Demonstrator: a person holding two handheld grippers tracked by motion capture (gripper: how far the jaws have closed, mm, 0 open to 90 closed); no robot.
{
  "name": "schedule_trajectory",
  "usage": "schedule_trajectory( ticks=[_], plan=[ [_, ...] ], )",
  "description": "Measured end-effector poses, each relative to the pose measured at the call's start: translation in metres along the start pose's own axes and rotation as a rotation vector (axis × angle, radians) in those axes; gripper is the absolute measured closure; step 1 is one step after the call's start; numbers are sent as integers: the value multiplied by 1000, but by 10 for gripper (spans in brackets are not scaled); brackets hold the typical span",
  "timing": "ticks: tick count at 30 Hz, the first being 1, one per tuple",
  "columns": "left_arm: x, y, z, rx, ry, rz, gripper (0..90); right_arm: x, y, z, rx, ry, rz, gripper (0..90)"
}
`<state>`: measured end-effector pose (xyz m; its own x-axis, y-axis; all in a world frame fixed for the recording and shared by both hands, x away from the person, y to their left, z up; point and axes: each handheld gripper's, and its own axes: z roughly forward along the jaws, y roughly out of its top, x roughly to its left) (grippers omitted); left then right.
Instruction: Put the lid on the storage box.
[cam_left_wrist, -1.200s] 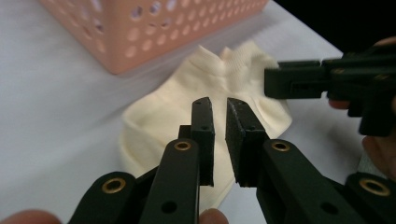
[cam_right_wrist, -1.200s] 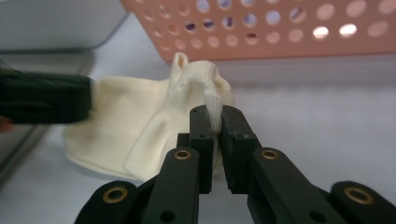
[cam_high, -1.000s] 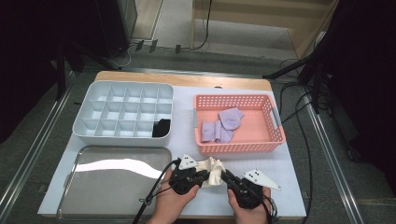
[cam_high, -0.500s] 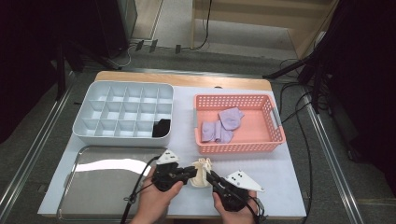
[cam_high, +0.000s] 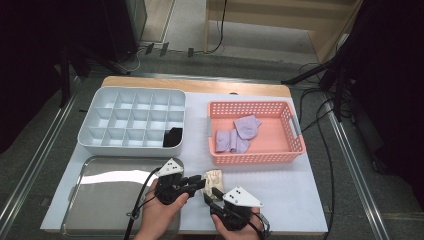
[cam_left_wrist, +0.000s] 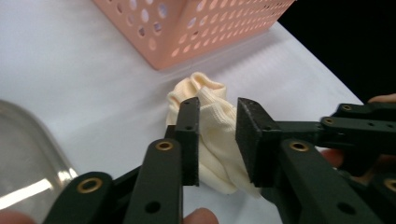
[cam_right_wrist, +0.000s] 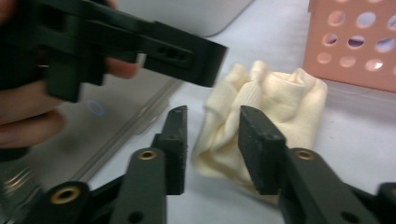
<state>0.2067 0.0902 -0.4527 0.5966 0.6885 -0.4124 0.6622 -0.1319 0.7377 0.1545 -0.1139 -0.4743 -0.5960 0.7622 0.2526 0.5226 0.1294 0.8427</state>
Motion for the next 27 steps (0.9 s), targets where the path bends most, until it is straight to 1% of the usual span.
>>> schedule_trajectory(
  ticks=[1, 3, 4, 5, 7, 8, 9, 10, 11, 12, 14, 16, 17, 18, 20, 21, 22, 24, 25, 26, 27],
  plan=[
    [-1, 1, 0, -7, -1, -3, 676, 0, -1, -5, -5, 8, -8, 606],
    [-2, 2, 0, -15, -8, -3, 657, -2, -2, -15, -18, 24, -7, 607],
    [-3, 3, -1, -18, -8, -5, 653, -6, -1, -24, -35, 22, 0, 634],
    [-3, 3, -1, -23, -10, -6, 653, -6, -1, -24, -35, 22, 0, 634],
    [-3, 3, -2, -22, 0, -2, 660, -13, -1, -30, -52, 2, 25, 699],
    [-2, 2, -2, -17, -3, -3, 673, -17, -2, -30, -50, -19, 37, 733],
    [-2, 2, -1, -9, 3, -1, 694, -20, -3, -29, -43, -50, 56, 760],
    [-2, 1, 0, 2, 8, 6, 728, -24, -4, -27, -33, -67, 82, 771],
    [-2, 0, 2, 14, 20, 14, 762, -27, -5, -25, -30, -69, 106, 781],
    [-1, -1, 5, 21, 23, 10, 784, -29, -6, -21, -18, -84, 119, 782],
    [0, -3, 10, 47, 33, 12, 824, -31, -9, -13, 12, -105, 128, 757],
    [1, -5, 15, 67, 46, 14, 838, -32, -12, -6, 26, -114, 148, 722],
    [2, -6, 16, 79, 59, 20, 840, -32, -12, -4, 32, -118, 156, 690],
    [3, -7, 18, 84, 64, 18, 840, -32, -13, -2, 37, -128, 158, 662],
    [4, -7, 19, 87, 64, 16, 833, -32, -13, 1, 53, -149, 176, 646],
    [4, -7, 19, 85, 60, 15, 825, -33, -14, 2, 59, -142, 185, 649],
    [4, -6, 19, 83, 58, 14, 819, -33, -14, 3, 59, -137, 187, 670],
    [3, -6, 18, 76, 53, 17, 805, -33, -13, 3, 68, -113, 197, 732],
    [3, -6, 18, 75, 56, 19, 804, -33, -13, 2, 66, -108, 194, 768],
    [2, -6, 18, 74, 51, 18, 803, -32, -12, 1, 69, -114, 192, 804],
    [2, -7, 19, 74, 54, 21, 803, -32, -12, 0, 64, -117, 182, 821]
  ],
)
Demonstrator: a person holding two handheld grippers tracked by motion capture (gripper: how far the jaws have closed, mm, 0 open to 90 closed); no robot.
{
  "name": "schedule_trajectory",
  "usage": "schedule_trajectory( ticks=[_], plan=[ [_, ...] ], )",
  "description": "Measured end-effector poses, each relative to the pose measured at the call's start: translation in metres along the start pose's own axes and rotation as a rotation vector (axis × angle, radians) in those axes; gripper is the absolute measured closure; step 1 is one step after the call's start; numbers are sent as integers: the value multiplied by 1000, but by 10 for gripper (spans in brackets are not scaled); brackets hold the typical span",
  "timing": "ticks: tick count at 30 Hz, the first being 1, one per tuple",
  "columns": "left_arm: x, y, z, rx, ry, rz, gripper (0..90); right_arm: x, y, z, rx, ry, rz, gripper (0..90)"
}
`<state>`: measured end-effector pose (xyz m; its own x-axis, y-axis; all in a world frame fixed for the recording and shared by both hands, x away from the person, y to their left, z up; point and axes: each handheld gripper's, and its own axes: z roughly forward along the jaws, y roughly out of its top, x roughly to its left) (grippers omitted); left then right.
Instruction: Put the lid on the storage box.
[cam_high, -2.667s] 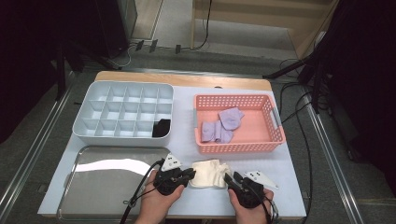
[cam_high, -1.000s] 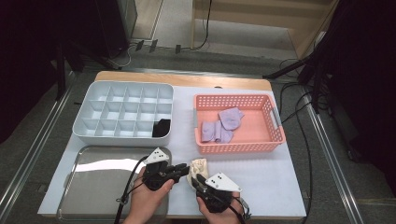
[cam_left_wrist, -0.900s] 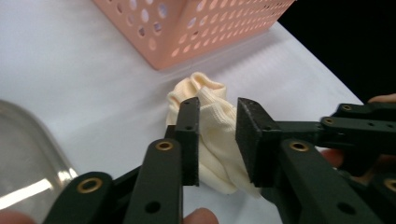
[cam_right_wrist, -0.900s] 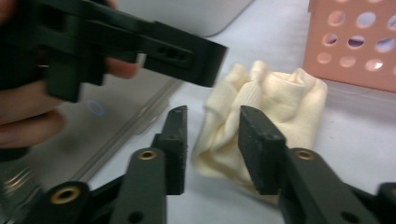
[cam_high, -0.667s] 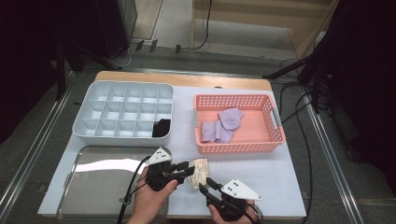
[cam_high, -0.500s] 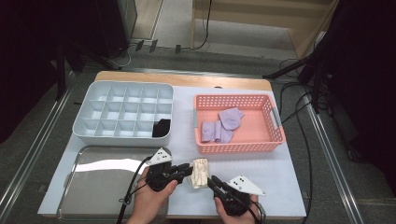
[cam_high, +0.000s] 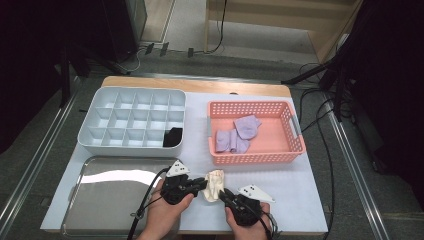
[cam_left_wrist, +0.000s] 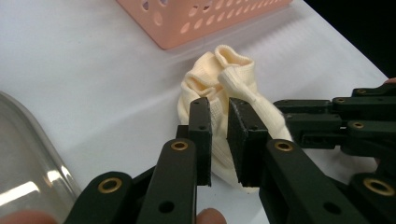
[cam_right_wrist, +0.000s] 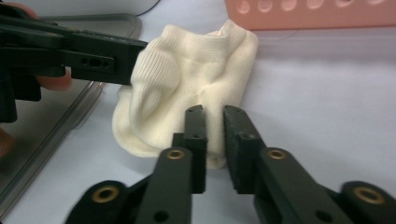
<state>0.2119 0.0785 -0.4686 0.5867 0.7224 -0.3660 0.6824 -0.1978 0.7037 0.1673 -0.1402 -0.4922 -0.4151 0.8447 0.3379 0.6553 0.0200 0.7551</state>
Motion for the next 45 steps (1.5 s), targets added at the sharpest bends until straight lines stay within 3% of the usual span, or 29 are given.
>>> schedule_trajectory(
  ticks=[6, 11, 13, 16, 17, 19, 22, 28, 32, 34, 38, 42, 45],
  plan=[
    [-5, -2, 7, 20, -4, 17, 805, -7, 6, -16, -49, -62, -22, 804],
    [-5, -1, 9, 17, -6, 12, 805, -4, 8, -26, -133, -51, -26, 722],
    [-5, 0, 10, 16, -8, 10, 808, -2, 8, -27, -150, -17, -34, 700],
    [-5, 1, 13, 13, -9, 7, 813, 4, 7, -20, -116, 78, -46, 641],
    [-5, 1, 13, 21, -10, 8, 817, 6, 6, -18, -105, 75, -64, 649],
    [-5, 1, 14, 19, -10, 9, 825, 10, 4, -12, -82, 65, -91, 755],
    [-6, 1, 15, 21, -7, 11, 831, 12, 3, -9, -53, 73, -83, 897],
    [-6, 0, 16, 25, -2, 8, 842, 19, 2, -12, -75, 113, -125, 900],
    [-9, -1, 17, 30, 2, 20, 849, 22, -3, -2, -25, 130, -139, 900],
    [-8, -1, 16, 30, -3, 17, 845, 23, -5, 3, -5, 113, -153, 898],
    [-4, 2, 7, 2, -9, 0, 805, 22, -5, 6, 2, 99, -158, 896],
    [-5, 4, 2, -40, -36, -4, 692, 21, -5, 5, 1, 95, -151, 889],
    [-11, 3, 10, -11, -47, 15, 587, 21, -5, 6, 3, 100, -150, 872]
  ],
)
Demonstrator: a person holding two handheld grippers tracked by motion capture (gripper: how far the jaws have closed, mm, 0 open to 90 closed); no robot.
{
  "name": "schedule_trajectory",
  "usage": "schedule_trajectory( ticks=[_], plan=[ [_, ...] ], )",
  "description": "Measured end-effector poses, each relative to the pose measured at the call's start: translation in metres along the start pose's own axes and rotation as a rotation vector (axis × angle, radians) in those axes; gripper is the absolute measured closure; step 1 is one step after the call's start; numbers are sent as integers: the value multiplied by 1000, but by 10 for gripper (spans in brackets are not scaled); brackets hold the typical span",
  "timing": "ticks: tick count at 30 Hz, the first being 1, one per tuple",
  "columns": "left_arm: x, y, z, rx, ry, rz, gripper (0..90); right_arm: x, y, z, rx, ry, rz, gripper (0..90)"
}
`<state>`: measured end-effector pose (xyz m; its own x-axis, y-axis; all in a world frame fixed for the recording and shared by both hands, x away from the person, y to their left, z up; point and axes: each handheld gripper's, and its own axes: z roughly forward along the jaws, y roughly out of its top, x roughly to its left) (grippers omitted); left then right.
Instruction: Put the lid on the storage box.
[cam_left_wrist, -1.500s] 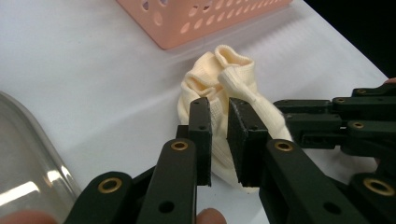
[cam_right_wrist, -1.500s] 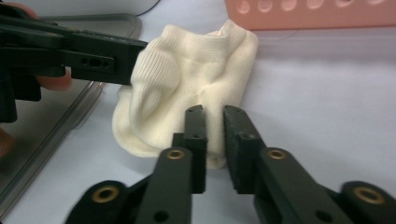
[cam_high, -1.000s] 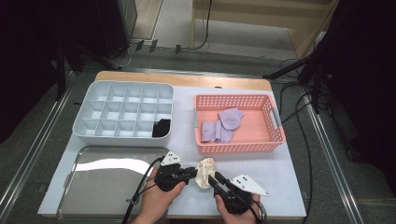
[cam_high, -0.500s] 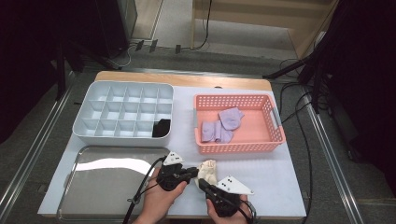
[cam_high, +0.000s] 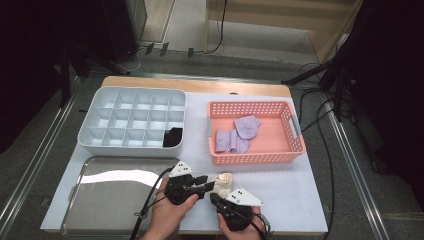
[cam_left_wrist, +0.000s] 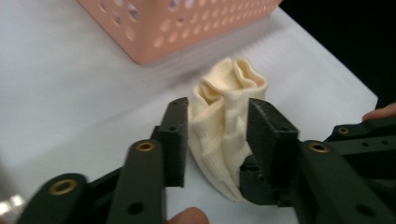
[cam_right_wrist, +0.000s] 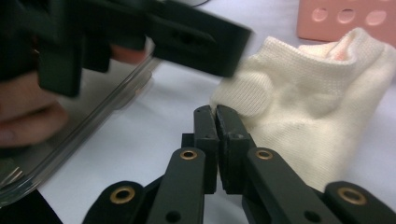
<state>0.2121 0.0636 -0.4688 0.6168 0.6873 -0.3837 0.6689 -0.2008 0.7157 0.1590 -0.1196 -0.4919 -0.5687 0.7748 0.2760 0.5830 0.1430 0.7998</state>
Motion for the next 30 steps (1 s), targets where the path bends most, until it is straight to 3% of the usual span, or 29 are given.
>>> schedule_trajectory(
  ticks=[4, 7, 9, 11, 12, 15, 19, 21, 24, 27, 30],
  plan=[
    [0, -1, 8, 31, 20, -19, 766, 1, 1, -7, 0, 15, -1, 801],
    [0, 0, 6, 31, 15, -12, 814, -2, 3, -26, -40, -34, 6, 790],
    [-1, 0, 7, 28, 13, -14, 815, -11, 2, -38, -80, -94, 51, 774],
    [-1, 0, 8, 26, 11, -19, 815, -19, -2, -41, -104, -145, 117, 698],
    [-1, 0, 9, 25, 13, -20, 816, -22, -5, -39, -88, -157, 154, 659],
    [-2, 0, 10, 25, 25, -20, 819, -28, -11, -29, -52, -131, 209, 645],
    [0, -1, 10, 35, 51, -4, 824, -31, -10, -22, -17, -97, 237, 810],
    [1, -1, 10, 40, 53, -8, 823, -35, -9, -22, -21, -84, 256, 829],
    [0, 0, 9, 34, 55, -13, 797, -36, -8, -23, -36, -95, 241, 833],
    [-1, 3, 1, -5, 40, -38, 676, -32, -5, -25, -49, -120, 207, 832],
    [-9, 9, -8, -40, 22, -27, 680, -31, -3, -27, -54, -141, 186, 830]
  ],
)
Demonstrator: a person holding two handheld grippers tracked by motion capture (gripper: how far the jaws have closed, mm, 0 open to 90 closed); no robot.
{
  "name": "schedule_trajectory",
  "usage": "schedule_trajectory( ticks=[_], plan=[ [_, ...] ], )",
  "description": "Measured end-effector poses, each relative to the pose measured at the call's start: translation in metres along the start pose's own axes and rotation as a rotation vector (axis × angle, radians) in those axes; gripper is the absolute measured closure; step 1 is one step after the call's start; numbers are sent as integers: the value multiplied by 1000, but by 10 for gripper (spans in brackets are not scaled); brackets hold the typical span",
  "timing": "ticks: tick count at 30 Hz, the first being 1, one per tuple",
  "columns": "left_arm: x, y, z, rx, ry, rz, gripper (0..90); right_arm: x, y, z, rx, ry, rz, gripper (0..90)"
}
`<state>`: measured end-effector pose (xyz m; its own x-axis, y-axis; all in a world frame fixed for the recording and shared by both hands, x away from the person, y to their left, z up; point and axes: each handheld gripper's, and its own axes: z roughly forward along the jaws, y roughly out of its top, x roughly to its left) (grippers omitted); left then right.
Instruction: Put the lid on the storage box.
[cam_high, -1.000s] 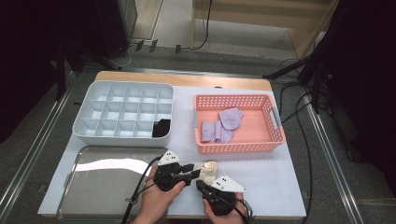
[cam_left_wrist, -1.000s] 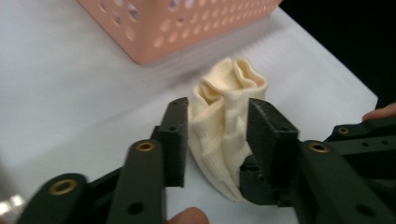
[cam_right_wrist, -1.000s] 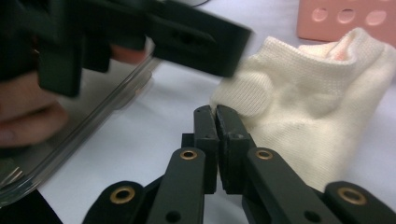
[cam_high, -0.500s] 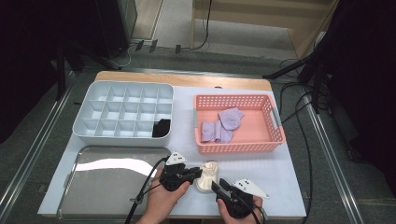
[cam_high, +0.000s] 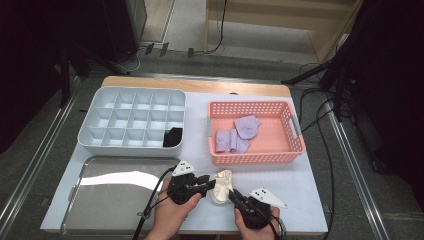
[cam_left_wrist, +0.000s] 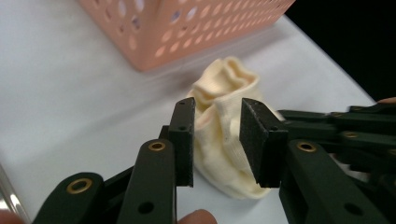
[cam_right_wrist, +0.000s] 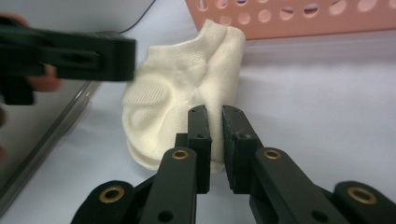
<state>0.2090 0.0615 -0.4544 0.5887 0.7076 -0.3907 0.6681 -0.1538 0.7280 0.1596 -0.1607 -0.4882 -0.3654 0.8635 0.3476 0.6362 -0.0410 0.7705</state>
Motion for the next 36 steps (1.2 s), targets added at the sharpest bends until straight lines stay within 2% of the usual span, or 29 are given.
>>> schedule_trajectory(
  ticks=[2, 5, 7, 9, 11, 15, 19, 22, 28, 32, 36],
  plan=[
    [-8, 2, -2, -1, -21, 32, 732, 0, 1, 1, 2, -2, -6, 829],
    [-17, 1, 5, 26, -39, 51, 796, 2, 2, 1, 10, -17, -15, 827],
    [-18, -1, 13, 57, -11, 61, 839, 3, 2, 1, 7, -24, -32, 827],
    [-14, -4, 21, 91, 10, 50, 882, 5, 4, 0, -8, -24, -58, 827],
    [-11, -6, 26, 106, 22, 30, 900, 6, 4, -1, -18, -19, -60, 830],
    [-10, -8, 28, 116, 36, 32, 900, 10, 4, -3, -52, 21, -92, 833],
    [-9, -10, 29, 110, 30, 15, 900, 18, 4, -4, -74, 73, -113, 834],
    [-8, -11, 29, 104, 22, -8, 900, 26, 0, 0, -60, 100, -170, 835],
    [-1, -11, 28, 104, -10, -54, 900, 35, -7, 5, -48, 82, -227, 837],
    [3, -8, 28, 108, -19, -79, 900, 35, -8, 8, -30, 82, -207, 839],
    [4, -5, 28, 108, -20, -81, 900, 37, -11, 9, -30, 61, -219, 839]
  ],
)
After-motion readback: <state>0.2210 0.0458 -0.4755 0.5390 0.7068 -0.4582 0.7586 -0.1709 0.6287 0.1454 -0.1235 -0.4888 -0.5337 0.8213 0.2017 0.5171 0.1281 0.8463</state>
